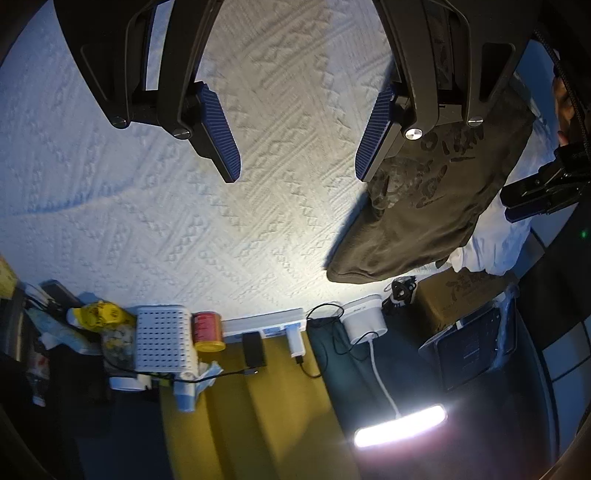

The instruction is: Fold small clothes

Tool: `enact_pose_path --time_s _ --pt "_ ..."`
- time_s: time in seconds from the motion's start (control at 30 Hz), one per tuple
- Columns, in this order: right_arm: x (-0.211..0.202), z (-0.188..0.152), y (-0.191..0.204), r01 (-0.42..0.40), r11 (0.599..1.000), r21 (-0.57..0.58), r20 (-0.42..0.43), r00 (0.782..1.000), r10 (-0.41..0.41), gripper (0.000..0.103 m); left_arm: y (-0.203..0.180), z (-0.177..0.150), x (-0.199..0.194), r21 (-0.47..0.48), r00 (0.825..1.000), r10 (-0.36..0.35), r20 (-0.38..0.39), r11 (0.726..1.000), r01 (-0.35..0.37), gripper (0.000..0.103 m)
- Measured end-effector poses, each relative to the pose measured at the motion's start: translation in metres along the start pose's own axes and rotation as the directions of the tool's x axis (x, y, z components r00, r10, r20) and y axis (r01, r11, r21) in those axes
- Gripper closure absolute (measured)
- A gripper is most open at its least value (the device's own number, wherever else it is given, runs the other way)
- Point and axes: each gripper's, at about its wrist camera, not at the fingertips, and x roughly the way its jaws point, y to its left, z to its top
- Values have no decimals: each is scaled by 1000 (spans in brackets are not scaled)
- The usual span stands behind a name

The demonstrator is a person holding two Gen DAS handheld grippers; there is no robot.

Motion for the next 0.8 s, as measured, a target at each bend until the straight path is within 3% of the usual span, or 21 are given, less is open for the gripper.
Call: enact_pose_path --time_s 0.33,0.47,0.8 --pt "-36 -16 -21 45 999 25 33 998 -46 35 -22 -5 -18 23 997 -55 55 998 54 38" --pt "-52 -19 -28 62 997 35 52 997 -64 35 -32 -7 -25 53 995 -79 62 996 76 20" --pt "-95 -23 -36 98 994 41 114 988 -102 35 -52 -10 -47 101 985 -100 138 991 87 18"
